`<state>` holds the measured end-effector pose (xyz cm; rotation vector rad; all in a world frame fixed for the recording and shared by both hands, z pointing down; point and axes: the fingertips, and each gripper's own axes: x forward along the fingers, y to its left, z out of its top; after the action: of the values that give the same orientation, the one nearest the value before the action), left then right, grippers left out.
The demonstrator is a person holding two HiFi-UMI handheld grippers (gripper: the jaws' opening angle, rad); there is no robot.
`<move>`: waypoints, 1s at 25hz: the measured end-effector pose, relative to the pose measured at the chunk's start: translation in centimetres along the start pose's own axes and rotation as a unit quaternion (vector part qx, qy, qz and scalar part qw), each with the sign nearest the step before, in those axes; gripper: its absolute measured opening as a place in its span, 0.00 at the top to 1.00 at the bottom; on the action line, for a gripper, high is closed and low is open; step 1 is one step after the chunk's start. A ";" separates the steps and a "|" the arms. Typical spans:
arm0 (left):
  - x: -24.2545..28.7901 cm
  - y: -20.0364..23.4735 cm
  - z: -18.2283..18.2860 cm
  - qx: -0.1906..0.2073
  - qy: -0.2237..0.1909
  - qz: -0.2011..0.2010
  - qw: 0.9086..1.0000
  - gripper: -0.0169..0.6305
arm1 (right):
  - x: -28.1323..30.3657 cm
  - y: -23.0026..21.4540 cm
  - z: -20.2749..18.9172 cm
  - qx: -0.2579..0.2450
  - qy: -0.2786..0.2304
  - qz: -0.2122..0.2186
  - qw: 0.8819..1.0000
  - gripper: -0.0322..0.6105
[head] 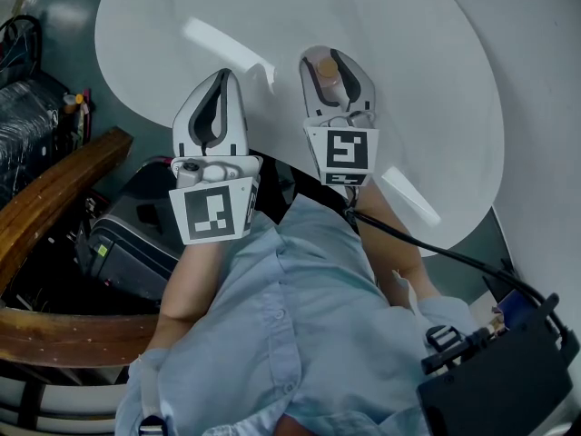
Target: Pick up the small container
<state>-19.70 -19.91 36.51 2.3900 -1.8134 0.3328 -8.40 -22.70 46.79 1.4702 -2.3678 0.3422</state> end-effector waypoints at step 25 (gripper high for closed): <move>-0.1 0.3 0.9 -0.001 -0.008 0.015 1.000 0.98 | 0.6 0.2 0.4 0.013 -0.005 0.012 1.000 0.76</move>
<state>-19.93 -20.12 35.61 2.3742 -1.8566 0.3164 -8.89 -23.27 46.69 1.4596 -2.3977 0.3731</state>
